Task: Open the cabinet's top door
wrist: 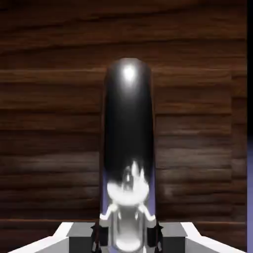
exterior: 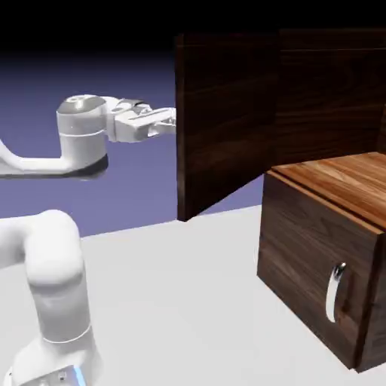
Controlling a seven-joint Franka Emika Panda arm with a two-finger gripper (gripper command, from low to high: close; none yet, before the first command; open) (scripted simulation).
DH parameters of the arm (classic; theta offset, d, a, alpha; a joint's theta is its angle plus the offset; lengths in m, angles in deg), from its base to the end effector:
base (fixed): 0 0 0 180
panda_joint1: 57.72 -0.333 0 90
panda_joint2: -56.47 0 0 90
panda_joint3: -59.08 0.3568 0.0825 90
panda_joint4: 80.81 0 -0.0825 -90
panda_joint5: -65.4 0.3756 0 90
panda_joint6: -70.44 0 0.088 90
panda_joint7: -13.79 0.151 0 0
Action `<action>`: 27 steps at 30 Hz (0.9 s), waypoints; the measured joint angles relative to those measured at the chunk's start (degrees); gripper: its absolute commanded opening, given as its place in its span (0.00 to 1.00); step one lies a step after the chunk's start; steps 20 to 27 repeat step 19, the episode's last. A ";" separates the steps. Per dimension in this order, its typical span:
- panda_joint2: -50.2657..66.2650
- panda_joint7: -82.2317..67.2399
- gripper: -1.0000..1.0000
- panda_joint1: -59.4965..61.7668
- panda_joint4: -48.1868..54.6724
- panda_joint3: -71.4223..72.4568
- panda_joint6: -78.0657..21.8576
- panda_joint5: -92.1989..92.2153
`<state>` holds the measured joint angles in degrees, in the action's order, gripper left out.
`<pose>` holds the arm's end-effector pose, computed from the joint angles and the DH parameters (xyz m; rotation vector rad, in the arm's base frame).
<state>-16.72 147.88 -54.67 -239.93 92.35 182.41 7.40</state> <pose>0.1977 0.0725 0.5796 1.2816 -1.6645 2.0843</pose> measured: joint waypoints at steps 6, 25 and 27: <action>4.41 0.27 0.00 4.94 9.08 12.46 -13.52 9.96; 10.39 -0.96 1.00 27.87 35.62 34.19 -38.62 22.70; 10.39 -0.96 1.00 27.87 35.62 34.19 -38.62 22.70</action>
